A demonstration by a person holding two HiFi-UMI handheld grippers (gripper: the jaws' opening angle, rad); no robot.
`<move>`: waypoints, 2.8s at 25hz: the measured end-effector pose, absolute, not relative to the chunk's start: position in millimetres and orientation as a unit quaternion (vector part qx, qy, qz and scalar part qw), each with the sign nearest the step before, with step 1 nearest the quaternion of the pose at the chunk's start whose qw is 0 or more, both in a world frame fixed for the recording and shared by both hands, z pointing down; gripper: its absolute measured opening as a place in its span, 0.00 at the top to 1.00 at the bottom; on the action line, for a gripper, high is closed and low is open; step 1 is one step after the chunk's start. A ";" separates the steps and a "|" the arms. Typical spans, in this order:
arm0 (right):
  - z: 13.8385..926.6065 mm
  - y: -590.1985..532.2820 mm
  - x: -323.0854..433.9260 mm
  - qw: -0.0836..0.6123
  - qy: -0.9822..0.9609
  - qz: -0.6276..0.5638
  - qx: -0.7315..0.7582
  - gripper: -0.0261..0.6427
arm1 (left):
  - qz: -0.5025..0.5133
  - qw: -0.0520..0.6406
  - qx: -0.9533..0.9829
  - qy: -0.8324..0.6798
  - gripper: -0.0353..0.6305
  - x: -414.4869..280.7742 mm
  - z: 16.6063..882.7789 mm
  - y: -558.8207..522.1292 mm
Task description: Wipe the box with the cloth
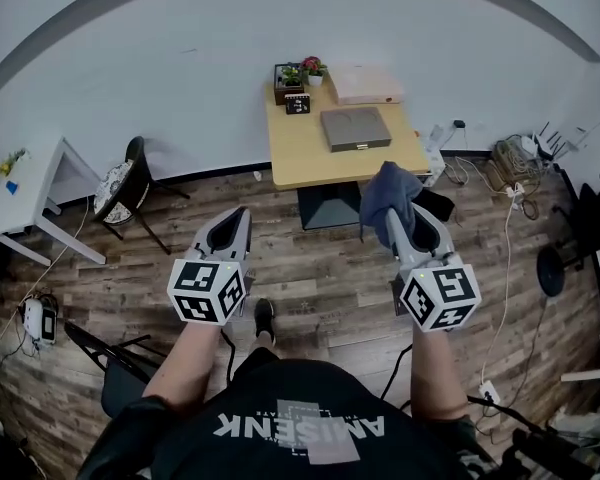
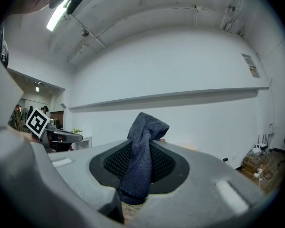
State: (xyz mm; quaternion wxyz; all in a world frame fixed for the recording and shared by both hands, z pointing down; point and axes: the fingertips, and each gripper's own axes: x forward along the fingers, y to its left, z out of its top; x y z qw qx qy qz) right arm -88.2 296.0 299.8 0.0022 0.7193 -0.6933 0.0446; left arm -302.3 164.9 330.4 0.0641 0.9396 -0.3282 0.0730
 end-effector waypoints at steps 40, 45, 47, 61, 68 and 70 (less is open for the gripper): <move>392.7 -69.2 -28.7 0.011 -0.612 0.154 0.775 0.82 | 0.106 0.114 0.946 -0.285 0.95 -229.3 382.3 -158.7; 412.6 -104.4 9.3 0.017 -0.614 0.165 0.772 0.82 | 0.124 0.105 0.936 -0.312 0.95 -192.5 395.0 -184.8; 419.8 -117.6 18.9 0.021 -0.620 0.169 0.766 0.82 | 0.126 0.106 0.935 -0.313 0.95 -177.7 398.9 -193.5; 514.9 -206.4 36.9 0.042 -0.573 0.241 0.782 0.82 | 0.184 0.112 0.937 -0.277 0.95 -149.3 446.2 -264.3; 565.8 -253.8 35.6 0.042 -0.496 0.279 0.821 0.82 | 0.211 0.103 0.942 -0.240 0.95 -167.2 461.0 -307.4; 581.0 -263.4 41.8 0.035 -0.466 0.290 0.835 0.82 | 0.221 0.097 0.941 -0.236 0.95 -175.1 466.5 -320.8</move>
